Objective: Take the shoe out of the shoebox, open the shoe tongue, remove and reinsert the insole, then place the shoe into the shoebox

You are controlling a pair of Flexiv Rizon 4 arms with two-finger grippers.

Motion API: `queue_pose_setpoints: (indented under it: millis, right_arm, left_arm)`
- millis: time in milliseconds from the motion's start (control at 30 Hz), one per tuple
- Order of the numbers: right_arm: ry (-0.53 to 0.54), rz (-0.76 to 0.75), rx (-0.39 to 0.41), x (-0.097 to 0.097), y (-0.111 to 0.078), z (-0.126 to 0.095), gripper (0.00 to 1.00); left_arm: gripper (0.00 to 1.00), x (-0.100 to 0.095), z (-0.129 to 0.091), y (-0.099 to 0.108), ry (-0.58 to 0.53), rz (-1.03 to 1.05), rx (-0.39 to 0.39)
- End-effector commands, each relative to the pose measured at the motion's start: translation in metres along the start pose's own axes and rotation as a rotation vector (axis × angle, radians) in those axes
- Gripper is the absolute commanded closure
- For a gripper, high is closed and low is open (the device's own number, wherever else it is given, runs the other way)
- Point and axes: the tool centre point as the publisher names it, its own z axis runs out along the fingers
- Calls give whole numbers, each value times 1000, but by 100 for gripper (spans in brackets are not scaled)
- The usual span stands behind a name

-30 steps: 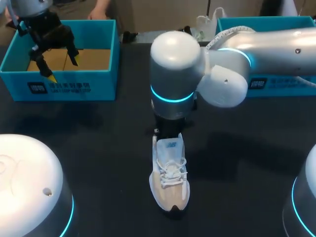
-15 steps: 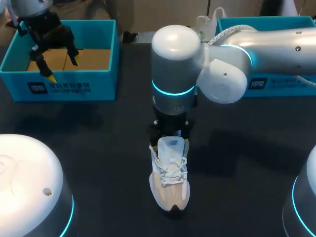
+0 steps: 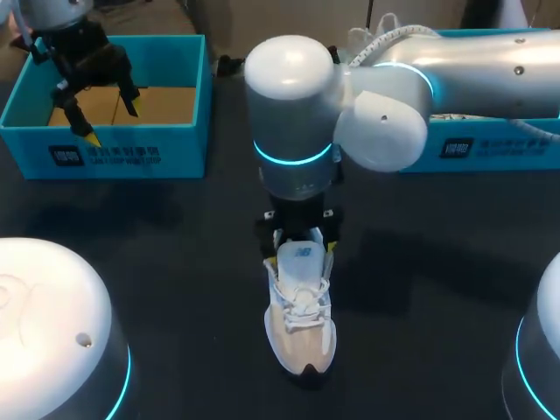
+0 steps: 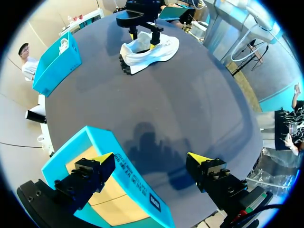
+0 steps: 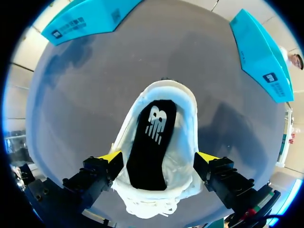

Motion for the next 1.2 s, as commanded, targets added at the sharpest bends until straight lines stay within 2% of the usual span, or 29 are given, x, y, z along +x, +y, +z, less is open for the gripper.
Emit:
queue_pose_setpoints:
  millis: [33, 300, 700, 767, 800, 867, 900, 1033, 1200]
  right_arm:
    - [4, 16, -9, 2, -8, 2, 0]
    - [-21, 55, -6, 10, -23, -10, 0]
    - [-13, 135, -3, 25, -69, -36, 0]
    - [-14, 139, -11, 27, -72, -40, 0]
    - [-18, 138, -11, 28, -70, -42, 13]
    - [-24, 130, -11, 27, -66, -43, 55]
    - [-29, 129, -10, 27, -64, -43, 62]
    - [-32, 127, -14, 27, -60, -42, 73]
    - [-26, 110, -20, 24, -55, -39, 70]
  left_arm:
    - [0, 0, 0, 0, 1, 0, -2]
    - [0, 0, 0, 0, 1, 0, -2]
    - [0, 0, 0, 0, 1, 0, -2]
    - [0, 0, 0, 0, 1, 0, -2]
    - [0, 0, 0, 0, 1, 0, -2]
    - [0, 0, 0, 0, 1, 0, -2]
    - [0, 0, 0, 0, 1, 0, -2]
    - [0, 0, 0, 0, 1, 0, -2]
    - [0, 0, 0, 0, 1, 0, -2]
